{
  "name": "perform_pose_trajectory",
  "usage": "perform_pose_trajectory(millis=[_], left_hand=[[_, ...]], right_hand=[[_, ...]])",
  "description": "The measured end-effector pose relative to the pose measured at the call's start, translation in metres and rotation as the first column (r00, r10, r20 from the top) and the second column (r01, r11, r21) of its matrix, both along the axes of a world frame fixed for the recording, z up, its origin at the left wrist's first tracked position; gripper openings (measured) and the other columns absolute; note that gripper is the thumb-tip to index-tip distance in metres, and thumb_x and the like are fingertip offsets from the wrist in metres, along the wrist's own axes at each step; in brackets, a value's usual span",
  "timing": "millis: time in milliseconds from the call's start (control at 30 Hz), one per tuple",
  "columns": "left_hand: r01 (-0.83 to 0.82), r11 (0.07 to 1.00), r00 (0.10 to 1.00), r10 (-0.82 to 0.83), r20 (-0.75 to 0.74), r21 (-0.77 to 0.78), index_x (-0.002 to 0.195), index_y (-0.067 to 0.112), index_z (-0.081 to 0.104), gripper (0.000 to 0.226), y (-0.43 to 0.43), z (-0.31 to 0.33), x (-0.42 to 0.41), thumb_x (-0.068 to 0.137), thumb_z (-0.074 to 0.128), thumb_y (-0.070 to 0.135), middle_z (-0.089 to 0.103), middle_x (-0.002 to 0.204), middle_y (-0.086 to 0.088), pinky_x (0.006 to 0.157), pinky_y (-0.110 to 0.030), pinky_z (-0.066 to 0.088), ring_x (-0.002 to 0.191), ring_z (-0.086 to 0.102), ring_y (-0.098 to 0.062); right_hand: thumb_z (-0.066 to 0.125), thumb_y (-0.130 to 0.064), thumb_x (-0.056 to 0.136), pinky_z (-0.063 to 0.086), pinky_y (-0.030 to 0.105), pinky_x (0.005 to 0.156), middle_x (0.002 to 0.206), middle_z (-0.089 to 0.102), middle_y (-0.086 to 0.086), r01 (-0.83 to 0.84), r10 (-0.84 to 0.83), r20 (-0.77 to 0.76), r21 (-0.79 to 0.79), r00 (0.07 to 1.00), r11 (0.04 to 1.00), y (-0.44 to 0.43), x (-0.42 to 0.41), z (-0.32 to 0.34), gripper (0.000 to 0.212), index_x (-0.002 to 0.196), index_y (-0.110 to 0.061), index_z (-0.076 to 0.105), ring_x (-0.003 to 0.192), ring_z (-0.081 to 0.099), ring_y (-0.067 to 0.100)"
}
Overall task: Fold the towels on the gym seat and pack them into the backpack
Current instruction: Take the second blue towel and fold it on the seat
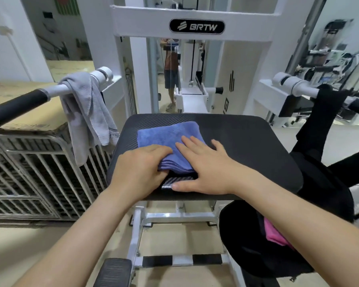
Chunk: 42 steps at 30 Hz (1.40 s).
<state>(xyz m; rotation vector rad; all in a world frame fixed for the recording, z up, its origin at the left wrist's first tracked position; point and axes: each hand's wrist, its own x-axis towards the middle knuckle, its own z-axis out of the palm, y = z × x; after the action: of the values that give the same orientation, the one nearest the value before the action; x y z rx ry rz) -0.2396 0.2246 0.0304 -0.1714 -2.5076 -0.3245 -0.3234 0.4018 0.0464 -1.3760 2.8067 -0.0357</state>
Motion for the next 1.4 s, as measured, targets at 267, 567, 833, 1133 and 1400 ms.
perform_pose_trajectory(millis=[267,567,833,1133,1400], left_hand=[[0.177,0.867,0.983,-0.134,-0.125,0.466,0.104,0.032,0.051,0.043,-0.002,0.03,0.026,0.069,0.077,0.027,0.066,0.087,0.011,0.068,-0.024,0.053,0.076,0.065,-0.007],[0.094,-0.103,0.895,-0.426,-0.13,0.99,0.119,0.013,0.061,0.047,0.041,-0.01,0.062,0.076,0.076,0.025,0.072,0.109,-0.005,0.065,-0.028,0.054,0.098,0.069,-0.017],[0.117,0.332,0.937,-0.349,0.007,0.936,0.1,0.025,0.052,0.047,0.128,-0.049,0.071,0.066,0.076,0.003,0.067,0.086,0.021,0.069,-0.01,0.047,0.076,0.063,0.004],[0.118,0.966,0.667,-0.248,0.702,0.229,0.14,0.027,0.042,0.069,0.17,-0.18,-0.002,0.077,0.065,0.012,0.041,0.145,-0.006,0.107,-0.028,0.031,0.133,0.037,-0.021],[0.268,0.858,0.603,0.205,0.771,-0.438,0.151,0.033,0.016,0.071,0.226,-0.247,-0.06,0.092,0.05,0.013,-0.003,0.162,-0.011,0.115,-0.059,-0.004,0.148,-0.005,-0.033]], right_hand=[[0.056,-0.023,0.085,0.051,0.039,0.076,0.095,0.071,-0.001,0.011,-0.025,-0.019,-0.527,1.0,0.85,-0.006,0.018,0.012,0.029,0.114,-0.028,0.059,0.089,0.066,0.027],[0.079,-0.034,0.071,0.055,0.028,0.082,0.109,0.072,0.009,0.51,0.523,0.807,-0.582,0.273,0.633,0.069,0.032,0.001,0.038,0.102,-0.012,0.075,0.1,0.069,0.02],[0.069,-0.011,0.083,0.053,0.024,0.08,0.106,0.073,0.008,0.453,0.185,0.877,-0.398,0.444,0.798,0.149,0.053,-0.022,0.022,0.104,-0.006,0.067,0.098,0.069,0.016],[0.051,-0.016,0.088,0.052,0.043,0.084,0.102,0.071,-0.01,0.532,-0.388,0.465,-0.229,0.796,0.815,0.243,0.002,-0.067,0.037,0.113,-0.043,0.059,0.095,0.064,0.016],[0.048,-0.015,0.088,0.047,0.036,0.07,0.103,0.068,-0.005,0.534,-0.475,0.278,-0.2,0.835,0.821,0.298,-0.045,-0.113,0.046,0.128,-0.037,0.05,0.095,0.06,0.027]])
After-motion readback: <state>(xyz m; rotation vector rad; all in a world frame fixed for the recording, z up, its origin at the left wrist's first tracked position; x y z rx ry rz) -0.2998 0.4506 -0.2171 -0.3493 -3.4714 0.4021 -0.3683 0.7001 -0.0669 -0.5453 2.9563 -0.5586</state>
